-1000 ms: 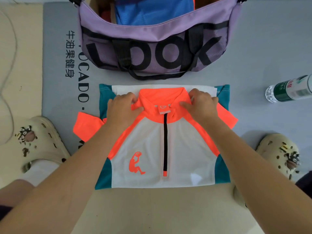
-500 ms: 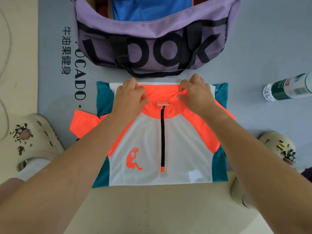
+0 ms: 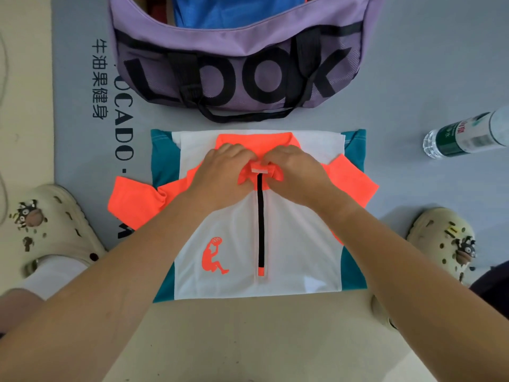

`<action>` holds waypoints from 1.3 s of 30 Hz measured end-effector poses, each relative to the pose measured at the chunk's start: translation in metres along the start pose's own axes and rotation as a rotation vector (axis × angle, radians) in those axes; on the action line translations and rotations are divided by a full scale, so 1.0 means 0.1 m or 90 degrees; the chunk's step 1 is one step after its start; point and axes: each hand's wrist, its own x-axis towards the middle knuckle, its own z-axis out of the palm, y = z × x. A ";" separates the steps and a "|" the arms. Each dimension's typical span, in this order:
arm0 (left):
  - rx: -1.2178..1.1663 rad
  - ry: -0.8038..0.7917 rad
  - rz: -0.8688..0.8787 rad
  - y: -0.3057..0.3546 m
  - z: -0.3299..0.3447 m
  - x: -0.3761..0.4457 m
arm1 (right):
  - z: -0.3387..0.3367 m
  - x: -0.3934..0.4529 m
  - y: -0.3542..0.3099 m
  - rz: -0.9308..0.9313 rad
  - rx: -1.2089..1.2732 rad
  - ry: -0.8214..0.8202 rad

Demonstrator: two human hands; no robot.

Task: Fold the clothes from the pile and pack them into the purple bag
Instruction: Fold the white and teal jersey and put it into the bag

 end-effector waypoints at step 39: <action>-0.056 -0.157 -0.075 -0.11 -0.25 0.15 | -0.10 0.00 0.11 0.091 0.104 0.009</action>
